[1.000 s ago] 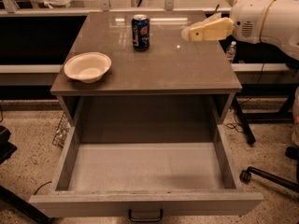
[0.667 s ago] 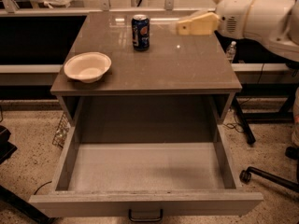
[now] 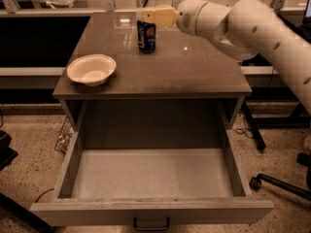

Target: Place pepsi can into top drawer

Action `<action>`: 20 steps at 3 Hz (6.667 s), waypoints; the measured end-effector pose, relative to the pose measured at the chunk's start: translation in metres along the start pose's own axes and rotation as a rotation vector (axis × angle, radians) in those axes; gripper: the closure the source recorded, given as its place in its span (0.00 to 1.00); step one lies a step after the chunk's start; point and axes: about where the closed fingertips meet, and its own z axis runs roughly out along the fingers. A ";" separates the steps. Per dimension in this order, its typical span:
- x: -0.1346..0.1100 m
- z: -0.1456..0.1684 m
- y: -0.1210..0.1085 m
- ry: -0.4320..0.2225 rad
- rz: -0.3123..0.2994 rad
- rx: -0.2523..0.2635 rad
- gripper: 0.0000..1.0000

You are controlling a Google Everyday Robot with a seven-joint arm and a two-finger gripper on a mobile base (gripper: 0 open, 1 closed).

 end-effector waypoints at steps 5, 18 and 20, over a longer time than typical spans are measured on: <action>0.044 0.069 -0.070 0.151 -0.316 0.083 0.00; 0.075 -0.095 0.109 0.104 -0.217 -0.064 1.00; 0.165 -0.195 0.114 0.134 -0.152 -0.029 1.00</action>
Offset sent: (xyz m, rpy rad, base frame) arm 0.0920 0.0544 -0.0574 -0.1750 -0.1475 -0.0317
